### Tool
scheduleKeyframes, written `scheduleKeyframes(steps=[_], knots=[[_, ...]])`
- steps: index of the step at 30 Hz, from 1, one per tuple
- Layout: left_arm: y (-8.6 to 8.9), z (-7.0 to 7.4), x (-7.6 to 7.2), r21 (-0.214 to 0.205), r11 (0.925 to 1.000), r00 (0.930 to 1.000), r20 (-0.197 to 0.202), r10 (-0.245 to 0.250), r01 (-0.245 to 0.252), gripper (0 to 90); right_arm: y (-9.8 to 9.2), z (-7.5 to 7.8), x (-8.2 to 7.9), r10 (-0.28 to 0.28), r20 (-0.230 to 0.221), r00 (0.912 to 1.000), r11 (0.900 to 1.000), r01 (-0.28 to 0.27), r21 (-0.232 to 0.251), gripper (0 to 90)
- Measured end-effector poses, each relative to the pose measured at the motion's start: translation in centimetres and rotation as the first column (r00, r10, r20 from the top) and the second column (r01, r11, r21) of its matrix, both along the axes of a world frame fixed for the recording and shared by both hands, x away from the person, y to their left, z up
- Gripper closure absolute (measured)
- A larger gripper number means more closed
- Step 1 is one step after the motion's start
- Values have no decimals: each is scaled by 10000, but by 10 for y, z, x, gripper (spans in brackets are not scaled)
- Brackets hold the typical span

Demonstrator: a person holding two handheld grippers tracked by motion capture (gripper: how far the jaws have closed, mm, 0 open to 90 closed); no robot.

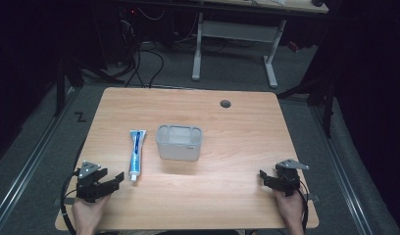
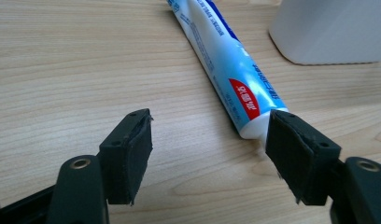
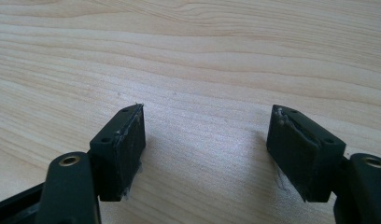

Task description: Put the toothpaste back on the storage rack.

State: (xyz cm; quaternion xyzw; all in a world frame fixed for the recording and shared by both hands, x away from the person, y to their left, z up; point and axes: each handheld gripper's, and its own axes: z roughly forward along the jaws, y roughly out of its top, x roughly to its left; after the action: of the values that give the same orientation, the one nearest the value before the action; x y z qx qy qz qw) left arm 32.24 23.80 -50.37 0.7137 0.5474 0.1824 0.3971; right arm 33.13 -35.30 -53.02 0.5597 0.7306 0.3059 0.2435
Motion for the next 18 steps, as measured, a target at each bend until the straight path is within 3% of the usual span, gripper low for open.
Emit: scheduleKeyframes(steps=[7, 10, 18], knots=[[-7, 4, -4, -54, 9999, 9997, -197, -151, 150, 294, 0, 0, 0, -13, -11, 10000, 10000, 13, 14, 281], [-12, 7, -3, -114, 9985, 9963, -665, -539, 532, 292, 0, 0, 0, 4, -1, 10000, 10000, -4, 0, 281], [-29, 14, 4, 366, 9964, 9944, -759, -738, 767, 293, 0, 0, 0, 12, -12, 10000, 10000, -12, -25, 281]])
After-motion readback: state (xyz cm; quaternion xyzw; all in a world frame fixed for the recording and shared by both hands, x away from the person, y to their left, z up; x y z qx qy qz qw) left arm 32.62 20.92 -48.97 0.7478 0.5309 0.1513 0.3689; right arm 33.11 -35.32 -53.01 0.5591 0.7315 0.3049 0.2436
